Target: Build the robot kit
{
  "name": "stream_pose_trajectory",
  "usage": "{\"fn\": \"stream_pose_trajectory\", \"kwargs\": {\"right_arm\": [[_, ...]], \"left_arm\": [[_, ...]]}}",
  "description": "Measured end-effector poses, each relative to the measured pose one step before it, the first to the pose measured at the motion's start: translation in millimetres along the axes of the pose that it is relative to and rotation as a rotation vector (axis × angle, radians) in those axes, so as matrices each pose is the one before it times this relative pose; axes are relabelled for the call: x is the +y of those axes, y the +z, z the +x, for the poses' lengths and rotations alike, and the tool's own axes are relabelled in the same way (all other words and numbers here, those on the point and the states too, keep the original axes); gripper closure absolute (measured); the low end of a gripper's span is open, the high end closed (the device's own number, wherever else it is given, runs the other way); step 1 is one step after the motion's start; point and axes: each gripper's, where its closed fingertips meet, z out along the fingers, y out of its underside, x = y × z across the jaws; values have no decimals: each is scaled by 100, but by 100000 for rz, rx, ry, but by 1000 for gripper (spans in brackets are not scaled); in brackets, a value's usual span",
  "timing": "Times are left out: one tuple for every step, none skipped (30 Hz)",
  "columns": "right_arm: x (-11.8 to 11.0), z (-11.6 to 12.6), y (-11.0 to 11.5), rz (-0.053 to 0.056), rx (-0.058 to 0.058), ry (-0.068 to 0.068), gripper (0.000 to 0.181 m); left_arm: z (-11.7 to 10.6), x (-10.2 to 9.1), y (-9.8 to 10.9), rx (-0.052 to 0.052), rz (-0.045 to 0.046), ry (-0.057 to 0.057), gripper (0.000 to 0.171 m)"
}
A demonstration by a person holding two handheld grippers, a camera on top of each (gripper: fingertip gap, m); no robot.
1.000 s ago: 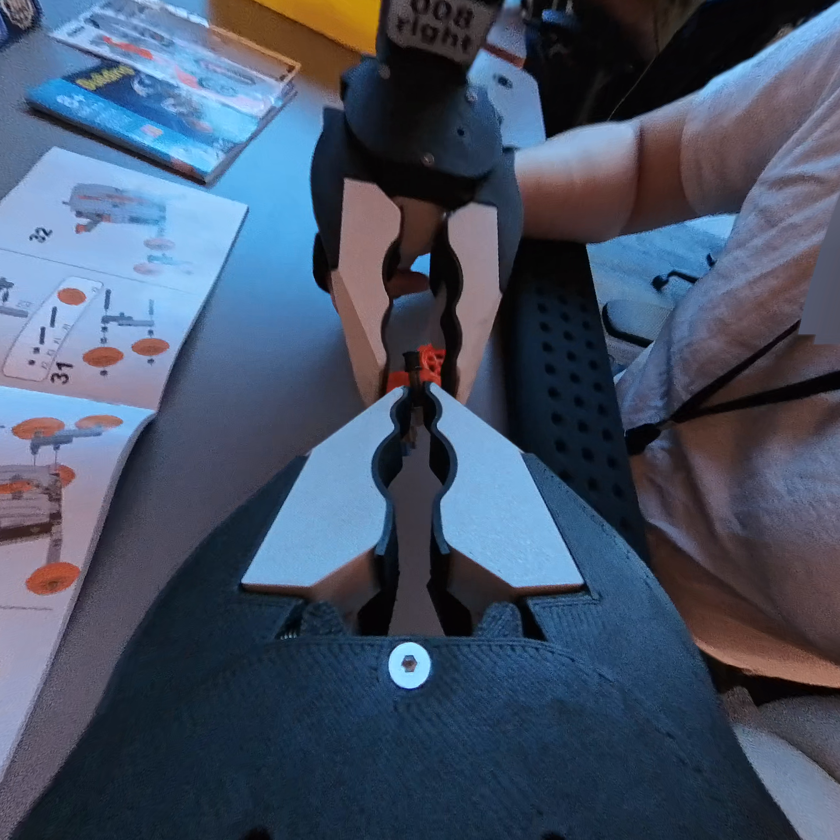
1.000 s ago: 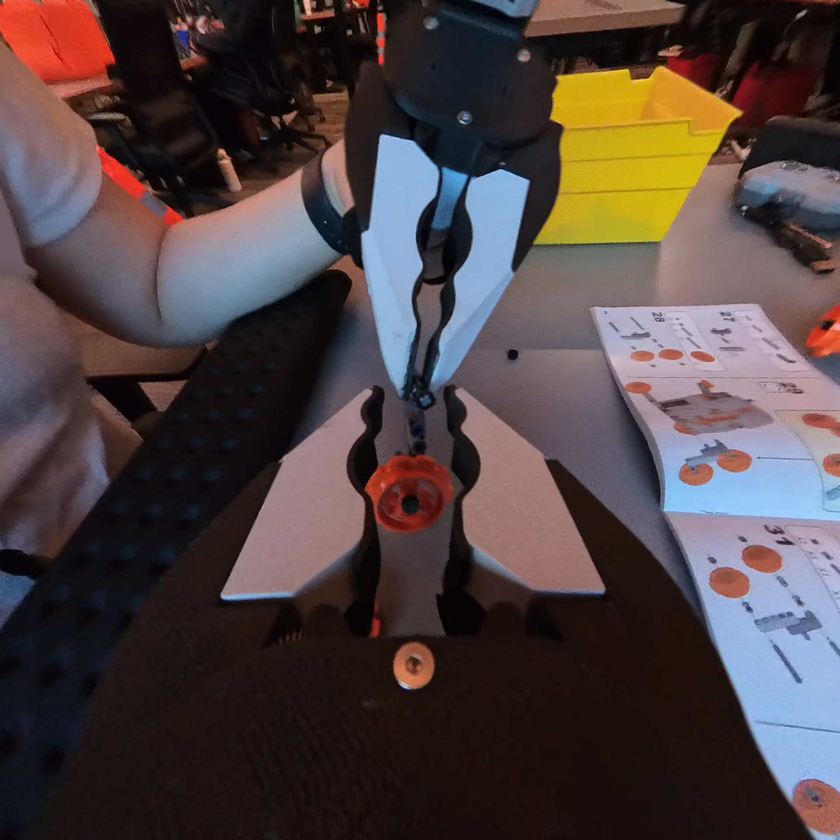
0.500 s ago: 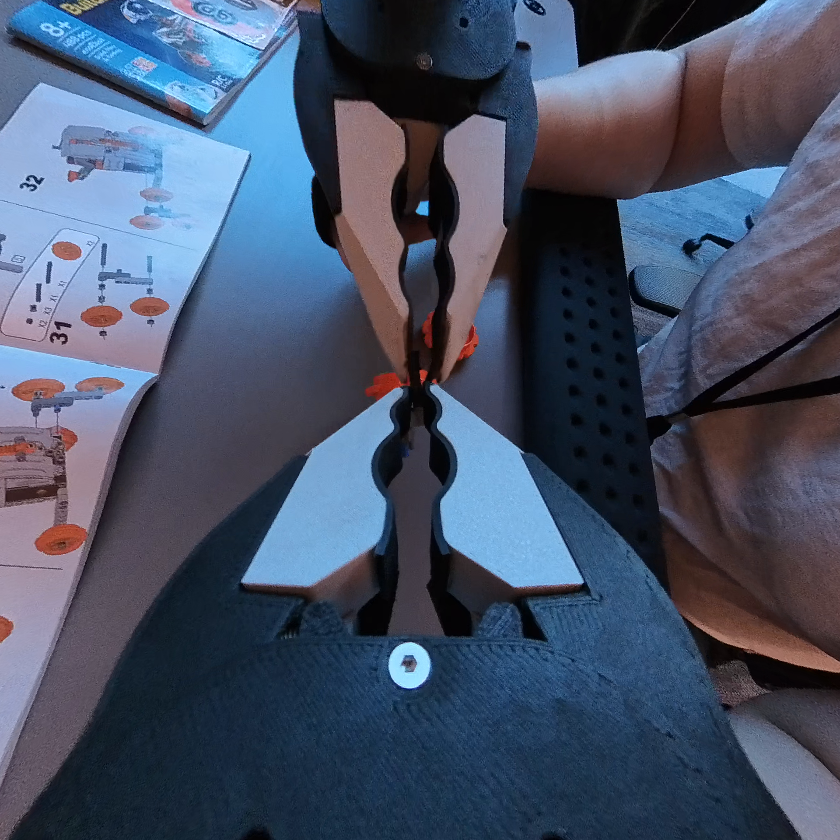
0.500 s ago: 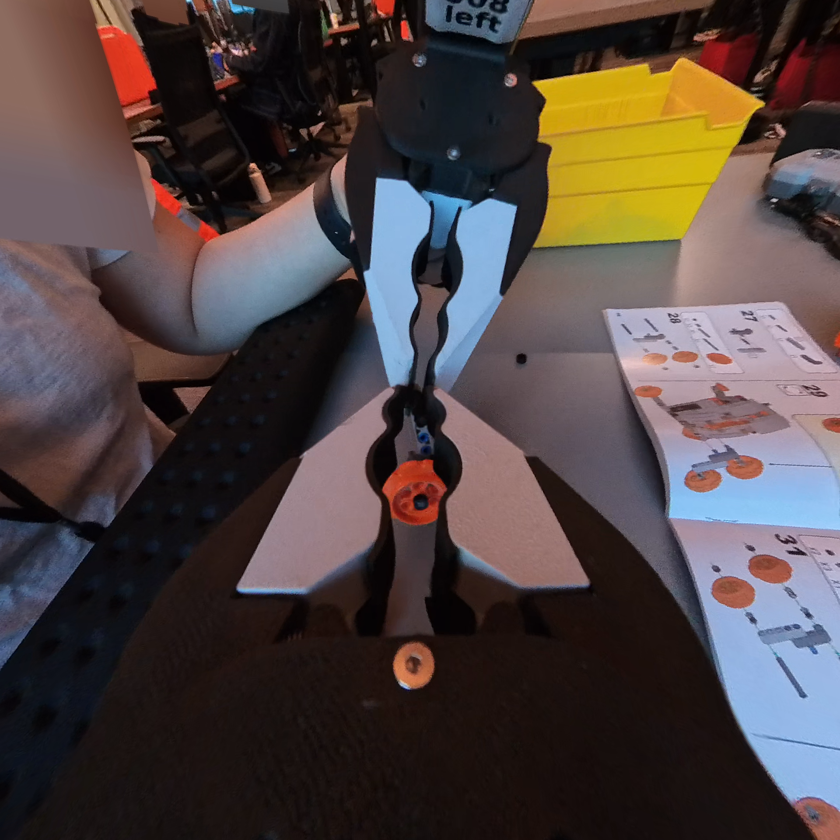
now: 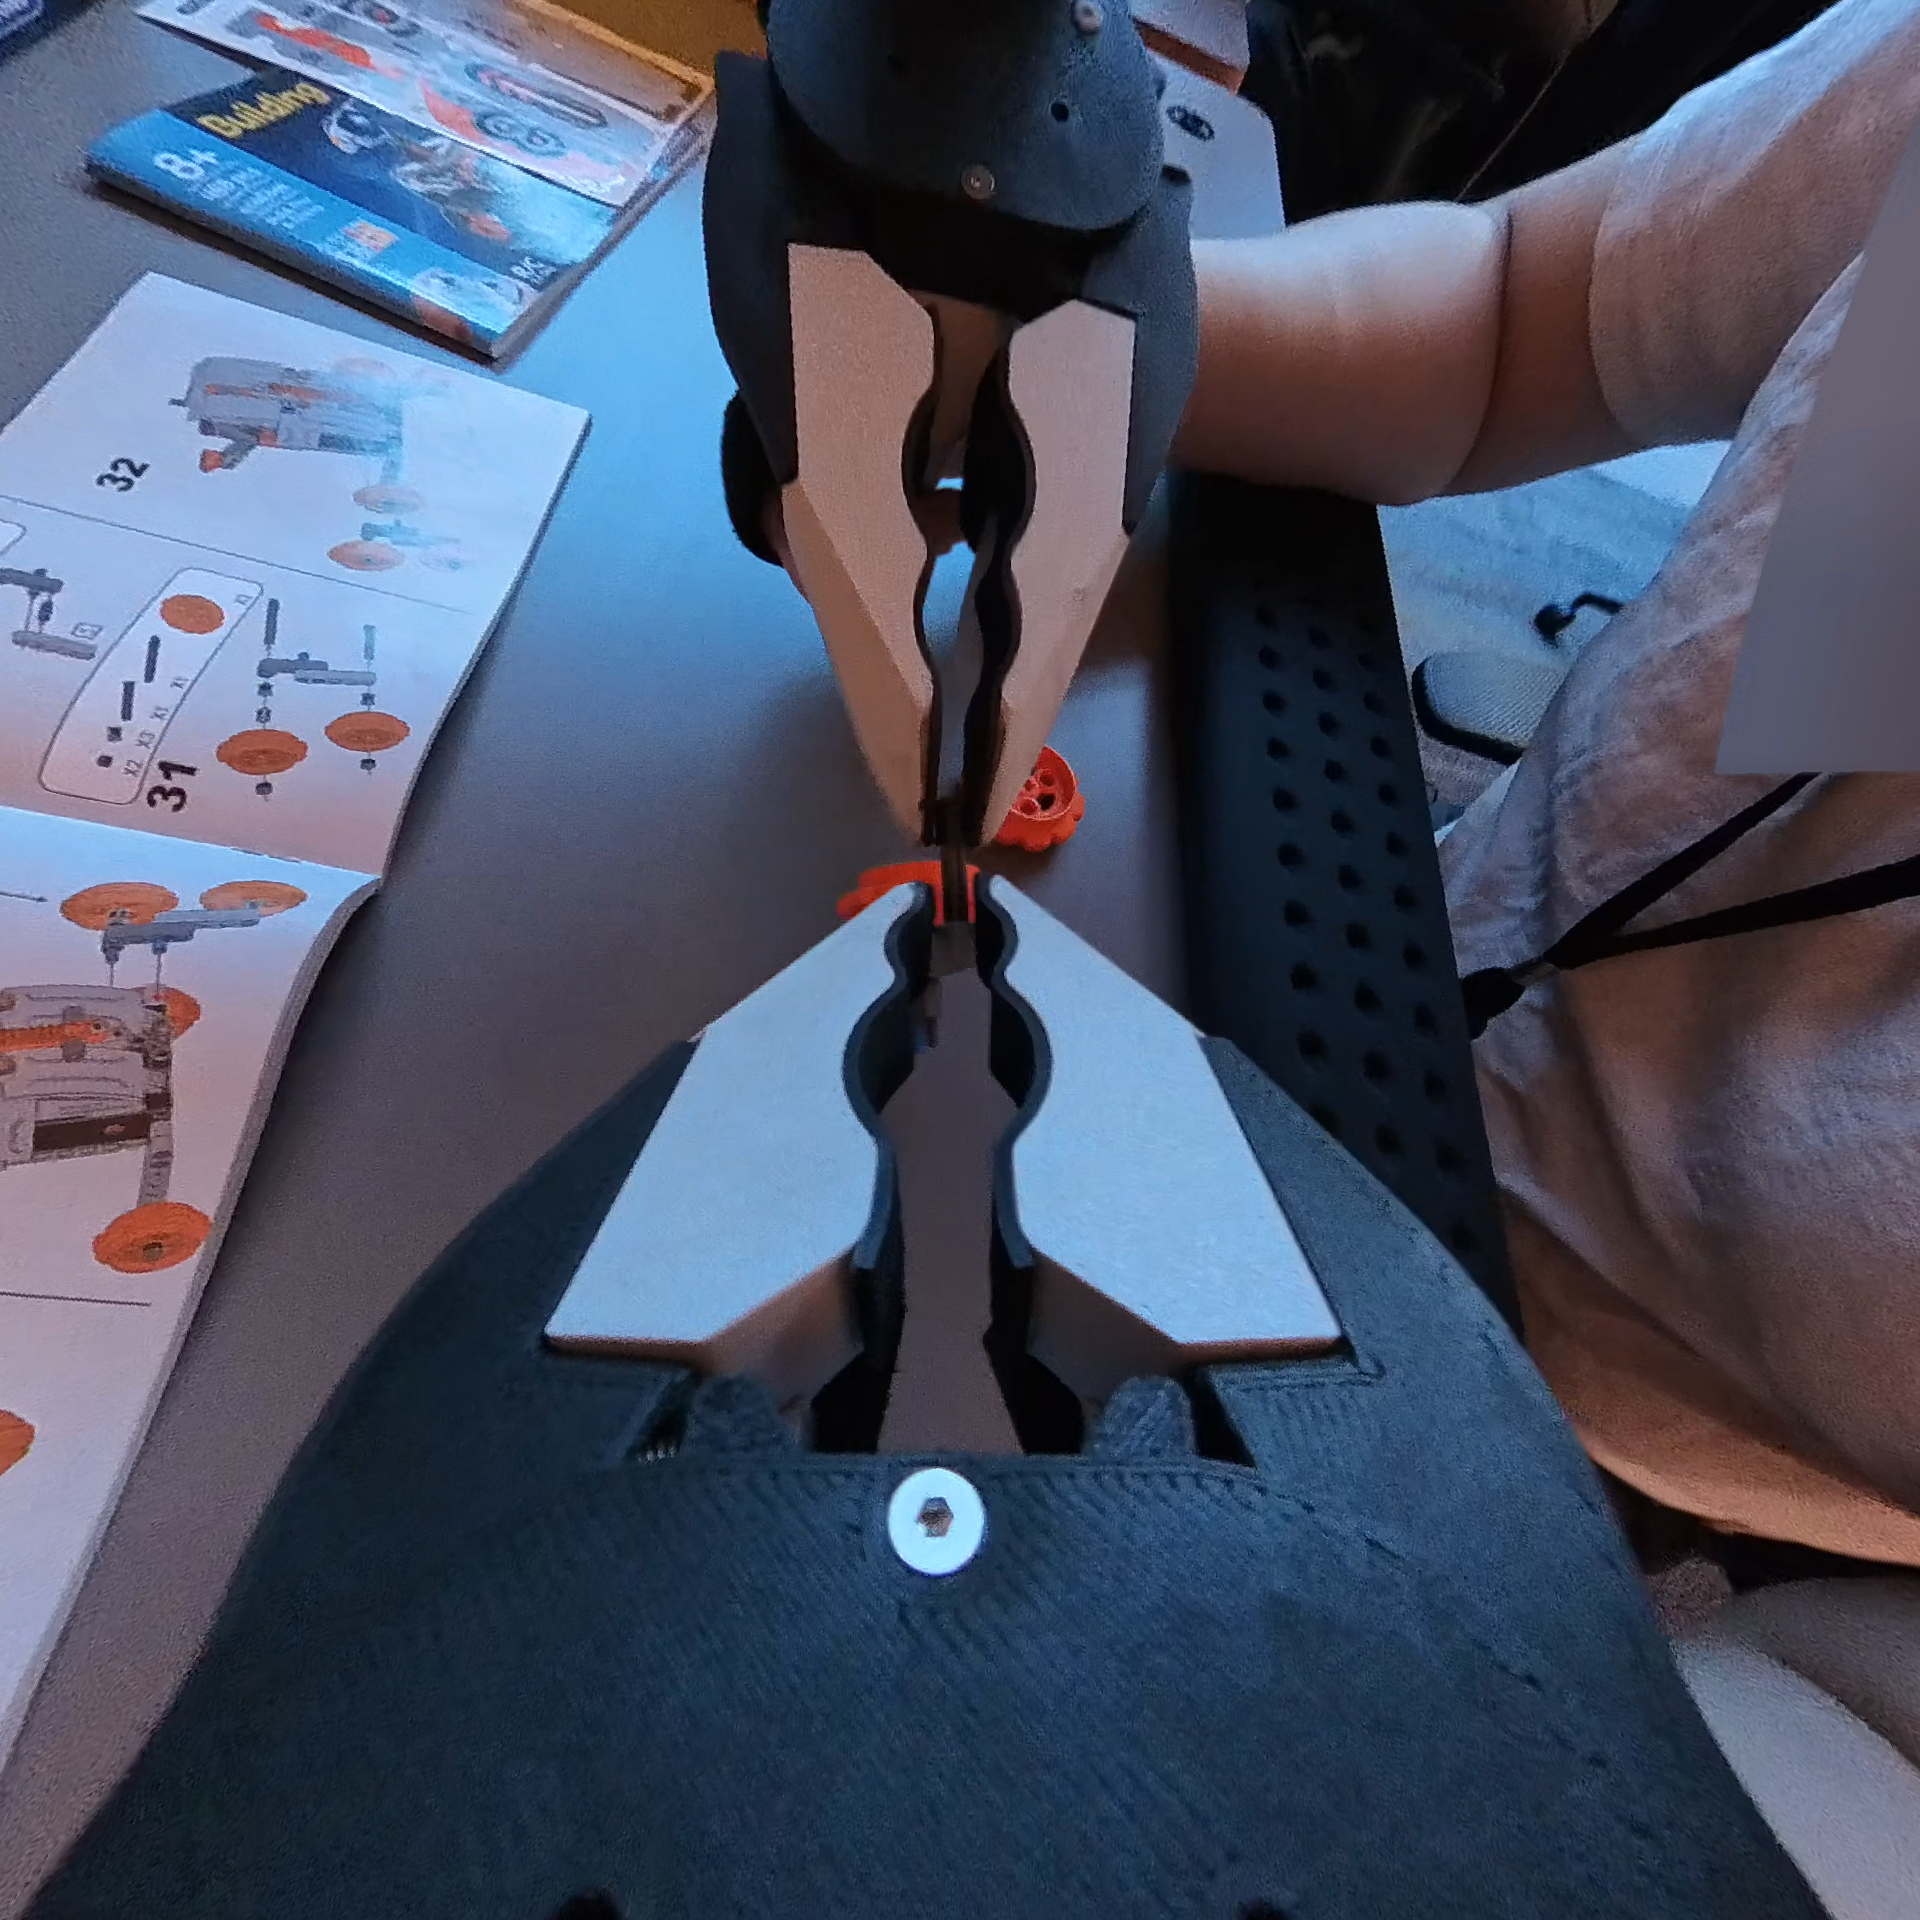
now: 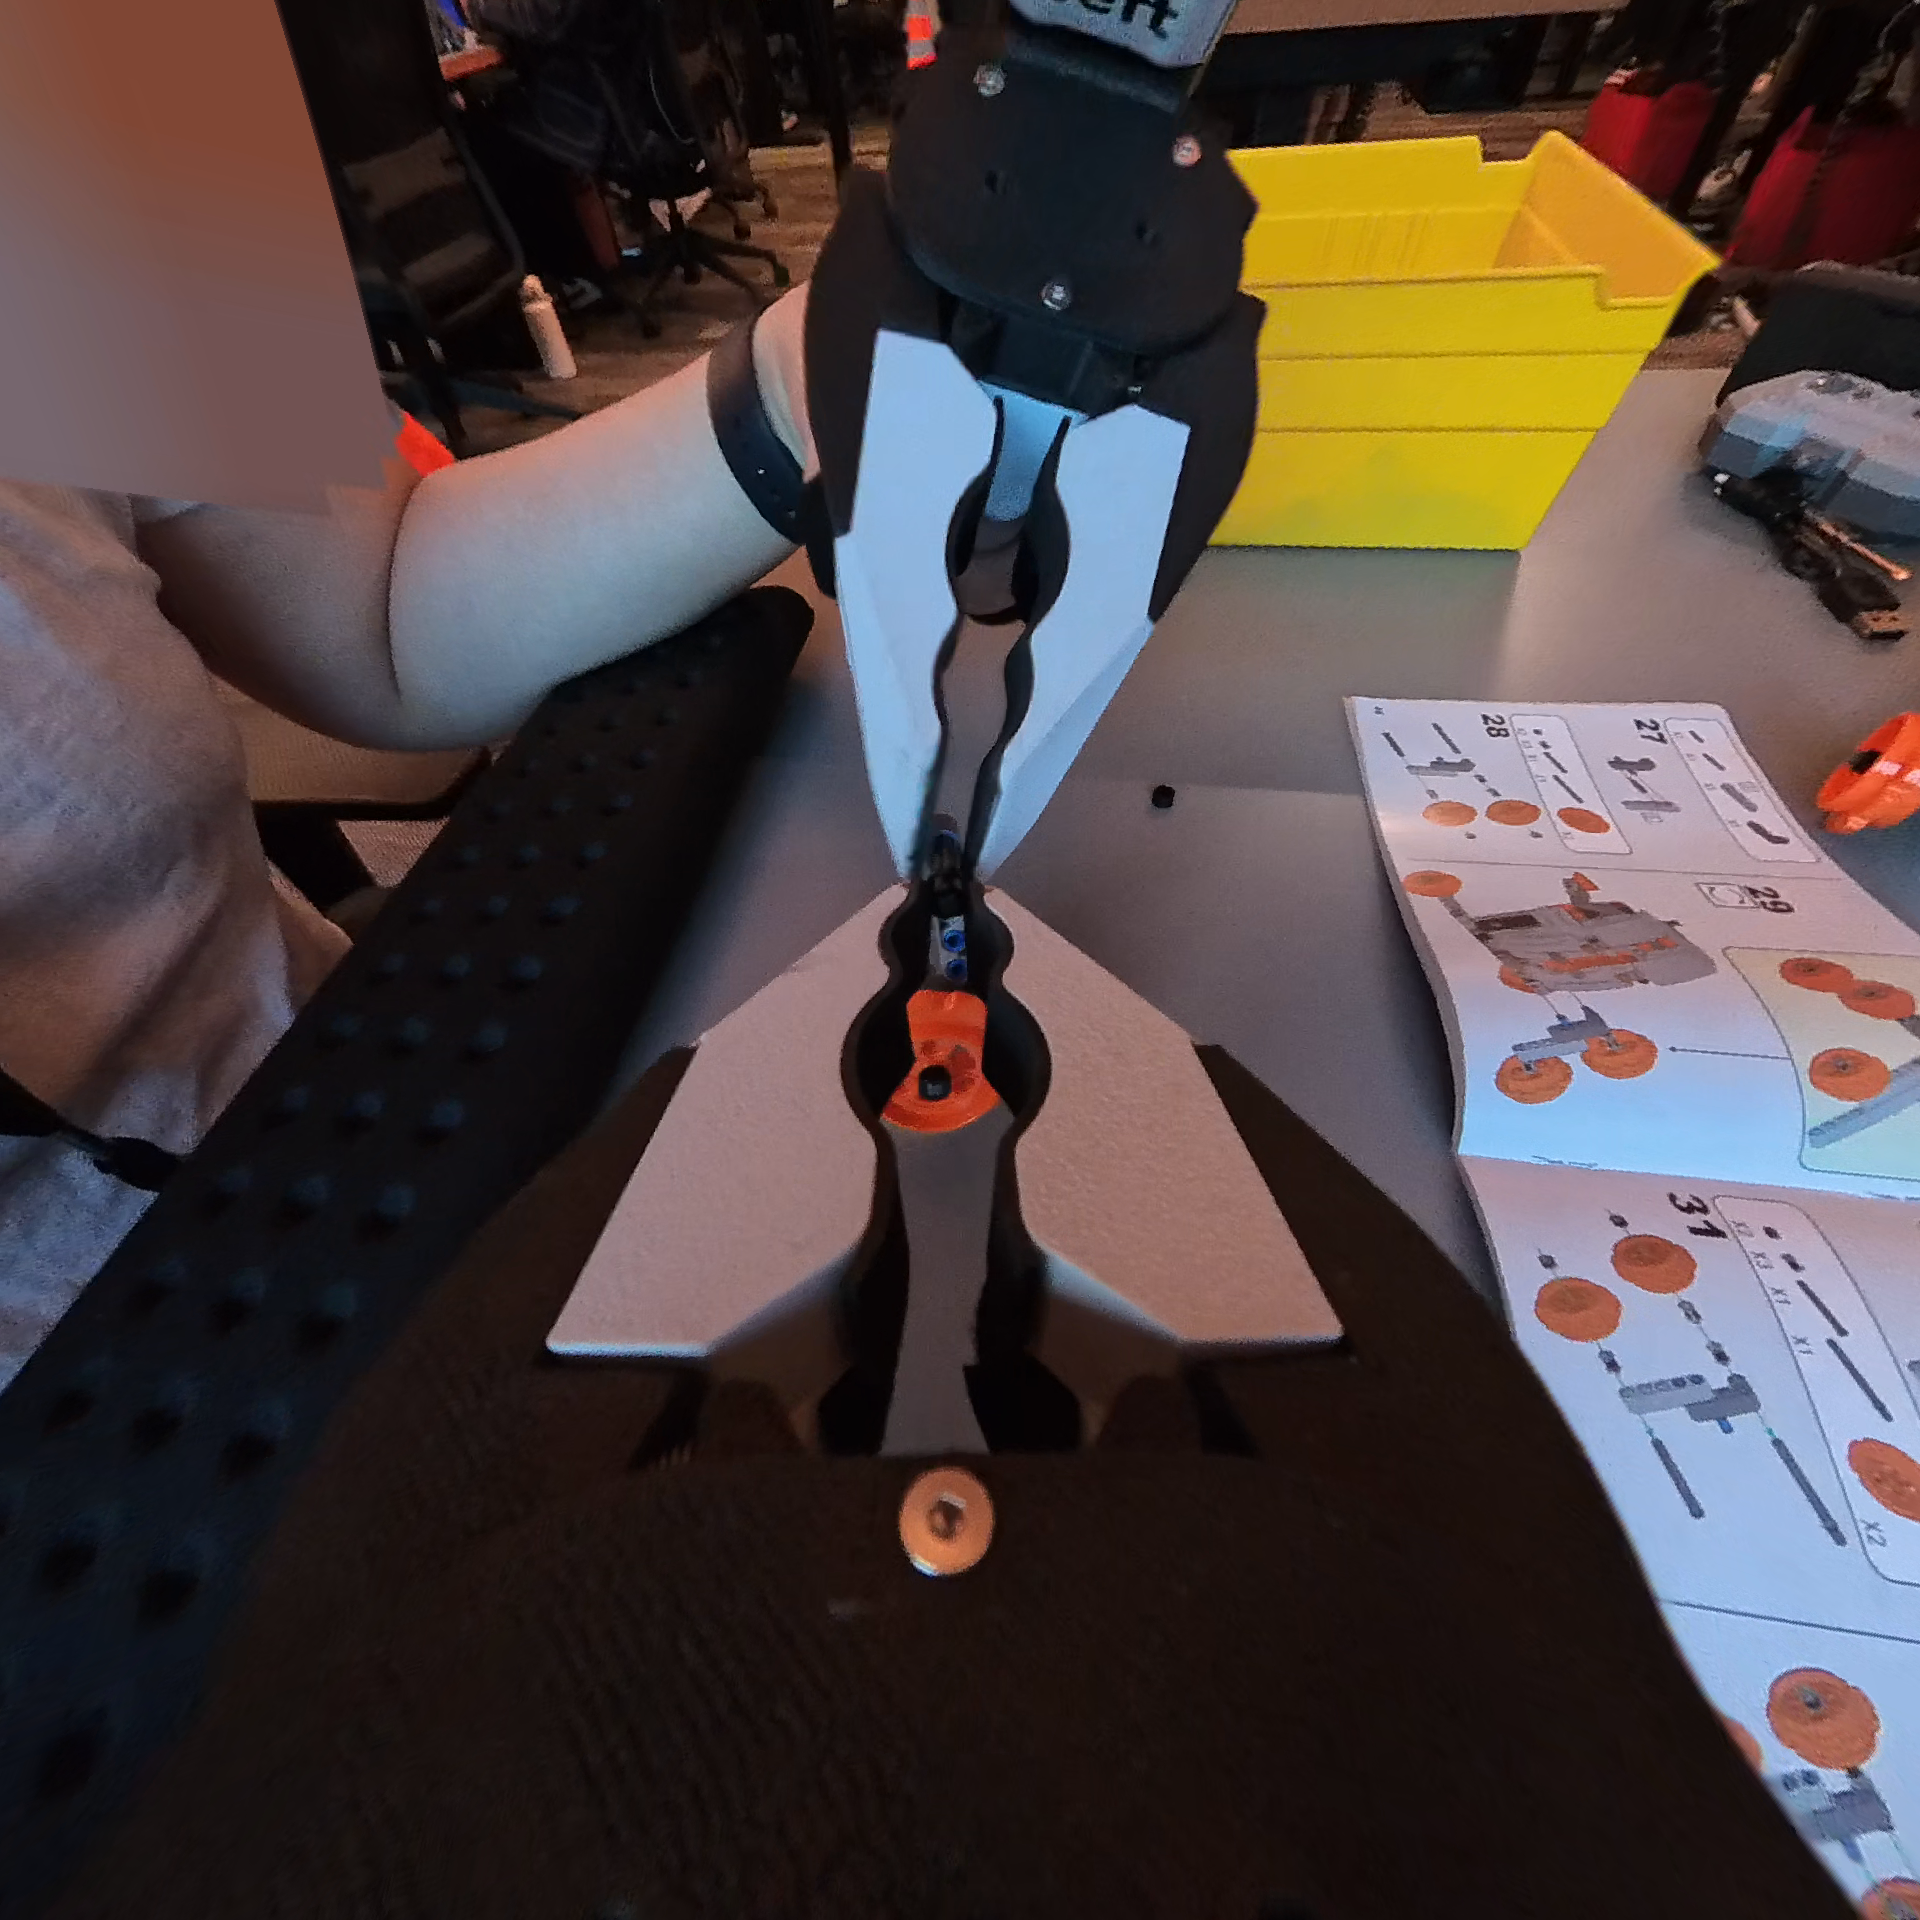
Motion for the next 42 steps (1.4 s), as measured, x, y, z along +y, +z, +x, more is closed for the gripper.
{"fn": "stream_pose_trajectory", "kwargs": {"right_arm": [[8, 301, -112, 743, 717, 1624, 177], [49, 293, -157, 688, 560, 985, 177], [88, 301, -186, 498, 517, 721, 176], [20, 321, -208, 922, 537, 861, 176], [-114, 205, -216, 1650, -347, 1118, 177], [-177, 171, -200, 1827, -625, 1565, 176], [-146, 254, -175, 1466, -97, 1768, 176], [-161, 184, -157, 1539, -394, 1300, 176], [-242, 64, -131, 1976, -921, 1053, 176], [-218, 31, -84, 1812, -1024, 1092, 176], [-153, 76, -56, 1441, -663, 1145, 176], [-90, 21, -19, 1100, -979, 1126, 176], [-100, -56, 21, 1096, -1260, 861, 176], [-74, 48, 21, 893, -283, 579, 176], [-66, 84, 16, 621, 58, 483, 176], [-31, -45, 31, 324, -552, 472, 176], [-33, 6, 28, 337, -50, 164, 176], [26, 11, 26, 37, 149, -58, 176], [134, -42, 47, -682, -239, 31, 176], [170, 22, 52, -798, 157, -174, 176], [55, 0, 26, -131, -55, -159, 176], [-74, 37, -17, 460, 131, 184, 176], [-85, -108, -8, 569, -939, 427, 176], [-63, -116, -19, 587, -1161, 1075, 176], [39, 8, -68, 206, -428, 1111, 176], [13, -20, -91, 415, -360, 51, 176], [78, -131, -97, -136, -781, -454, 176], [119, -39, -103, -616, -145, -476, 176], [35, 74, -126, -178, 631, -614, 176], [-24, 78, -180, 195, 493, -492, 176], [-58, 11, -217, 456, -197, 16, 176], [-127, 81, -231, 928, 106, 672, 175], [-157, 214, -184, 1344, 832, 1231, 172], [-228, 250, -114, 1884, 1081, 1596, 167], [-296, 127, 5, 2330, 477, 1526, 162], [-318, 40, 82, 2236, 178, 1227, 162], [-316, 132, 133, 1972, 859, 1180, 161], [-343, -71, 167, 2075, -369, 1082, 158], [-272, -124, 164, 1786, -937, 1587, 157], [-128, 167, 124, 1192, 516, 2163, 158], [18, 316, 92, 663, 1049, 2268, 159], [177, 16, 65, -361, -964, 1688, 160]], "left_arm": [[-150, 31, -191, -365, 806, -1656, 161], [-254, 165, -245, -1298, 612, -1584, 156], [-335, 225, -308, -2132, 1244, -1330, 155], [-246, 212, -349, -1580, 1982, -1528, 154], [-49, 204, -366, -400, 2334, -1818, 153], [-46, 114, -334, -574, 2897, -1665, 153], [-31, 39, -223, -859, 3166, -1187, 153], [72, -9, -60, -941, 2510, -430, 153], [57, -160, 98, -1748, 2287, 572, 153], [-75, -307, 213, -2859, 2176, 1075, 151], [-119, -377, 292, -3123, 1596, 1324, 147], [-241, -425, 292, -3501, 1218, 1229, 146], [-505, -425, 269, -4662, 839, 1145, 146], [-377, -286, 244, -3627, 325, 1982, 147], [21, -157, 224, -1024, 152, 2493, 150], [191, -84, 220, 137, 130, 2146, 155], [116, -20, 207, -276, 249, 1538, 155], [-146, 14, 126, -1765, 311, 1407, 155], [-155, -89, -3, -1668, 1077, 1417, 158], [111, -214, -98, 167, 1845, 1272, 164], [112, -195, -110, 301, 1533, 856, 166], [5, -96, -72, -79, 838, 726, 166], [125, -36, -21, 940, 564, 86, 167], [195, 5, -2, 1670, 61, -919, 167], [37, -53, -12, 993, 386, -1762, 167], [13, -113, -11, 1066, 893, -2047, 167], [137, -75, -2, 2027, 667, -2483, 167], [78, -25, 10, 1666, 277, -2629, 168], [-70, -25, 8, 591, 487, -2054, 168], [-80, -73, -15, 331, 924, -1628, 168], [-53, -100, -52, 474, 1042, -1573, 168], [-175, -154, -103, -290, 1280, -1618, 168], [-231, -178, -139, -473, 1437, -1670, 168], [-112, -138, -112, 291, 1088, -1686, 168], [-86, -158, -99, 203, 1082, -1714, 168], [-128, -269, -93, -318, 1832, -1721, 168], [36, -241, -31, 752, 1678, -1512, 168], [140, -94, 40, 1360, 562, -1502, 168], [-8, 40, 93, 393, -95, -1354, 168], [-47, 84, 121, -4, -267, -942, 168], [-11, 96, 131, 30, -376, -922, 168], [77, 9, 125, 582, 74, -641, 168]]}}
